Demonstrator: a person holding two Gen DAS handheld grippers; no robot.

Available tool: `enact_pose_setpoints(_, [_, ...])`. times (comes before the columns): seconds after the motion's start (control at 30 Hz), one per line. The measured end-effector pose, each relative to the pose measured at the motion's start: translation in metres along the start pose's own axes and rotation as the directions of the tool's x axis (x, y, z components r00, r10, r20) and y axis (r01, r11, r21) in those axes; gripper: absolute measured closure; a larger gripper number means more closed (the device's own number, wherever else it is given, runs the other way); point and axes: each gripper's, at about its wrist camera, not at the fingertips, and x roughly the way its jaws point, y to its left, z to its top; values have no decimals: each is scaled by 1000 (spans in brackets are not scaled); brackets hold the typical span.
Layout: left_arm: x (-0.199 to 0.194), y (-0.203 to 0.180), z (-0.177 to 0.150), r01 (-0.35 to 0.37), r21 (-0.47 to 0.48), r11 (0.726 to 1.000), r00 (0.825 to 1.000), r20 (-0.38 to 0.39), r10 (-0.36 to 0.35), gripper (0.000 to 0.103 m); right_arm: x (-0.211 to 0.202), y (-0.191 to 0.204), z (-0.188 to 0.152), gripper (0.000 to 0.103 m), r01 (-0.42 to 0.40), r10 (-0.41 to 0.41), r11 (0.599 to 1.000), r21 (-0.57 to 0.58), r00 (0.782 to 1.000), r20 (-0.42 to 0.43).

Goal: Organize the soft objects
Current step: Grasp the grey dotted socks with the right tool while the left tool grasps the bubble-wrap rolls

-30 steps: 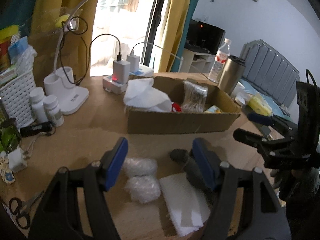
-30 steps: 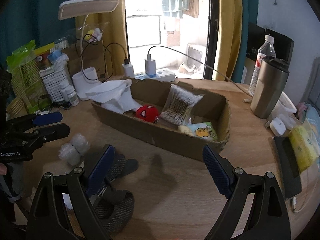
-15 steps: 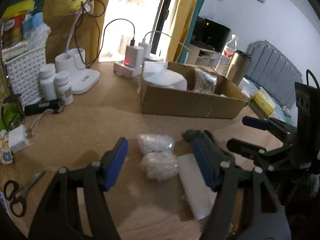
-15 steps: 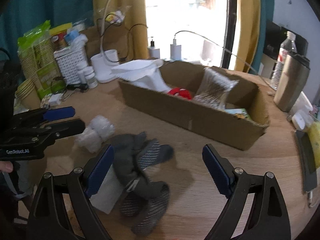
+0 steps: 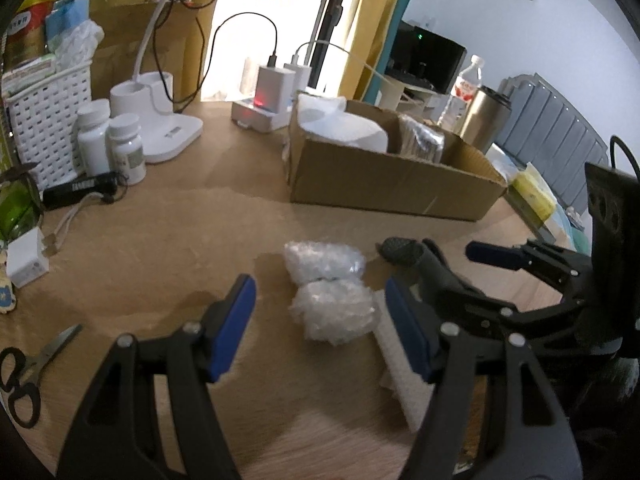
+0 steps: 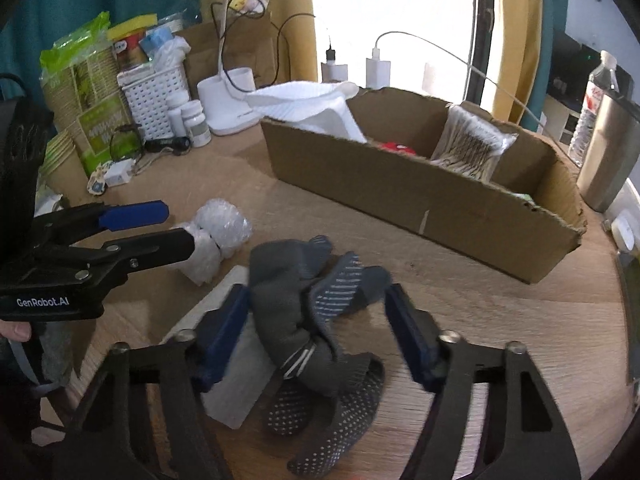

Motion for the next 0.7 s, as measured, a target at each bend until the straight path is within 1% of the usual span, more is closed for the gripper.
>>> enact_pose_setpoints(0.03, [1,0,0,0,0,1000,1000,-2,0,34,2,1,-1,47,-4,4,1000,-4,1000,-4])
enact_pose_setpoints(0.1, [1,-1,1,0,2,1000,1000,-4,0,34,5,4,-2,54,-14,14,1000,-17,1000,-11])
enact_pose_setpoints(0.17, [3,-2,1,-2,3,1000,1000,-10,2,34,8,5,-3,58,-22,21,1000,-22,1000,-18])
enact_pose_setpoints(0.23, [6,-2,2,-8,2,1000,1000,-21,8,34,8,5,-4,71,-36,35,999,-24,999,-23])
enact_pose_setpoints(0.33, [8,-4,3,-18,9,1000,999,-32,18,34,6,5,-4,76,-42,42,999,-30,999,-15])
enact_pose_setpoints(0.5, [15,-8,4,-46,22,999,997,-58,48,34,-3,-6,-4,76,-48,48,999,-2,999,12])
enact_pose_setpoints(0.6, [21,-11,5,-95,48,994,992,-77,99,34,-11,-11,-2,76,-48,48,999,6,998,32])
enact_pose_setpoints(0.7, [27,-11,4,-90,48,995,991,-94,95,35,-20,-17,-2,76,-44,43,999,15,998,56])
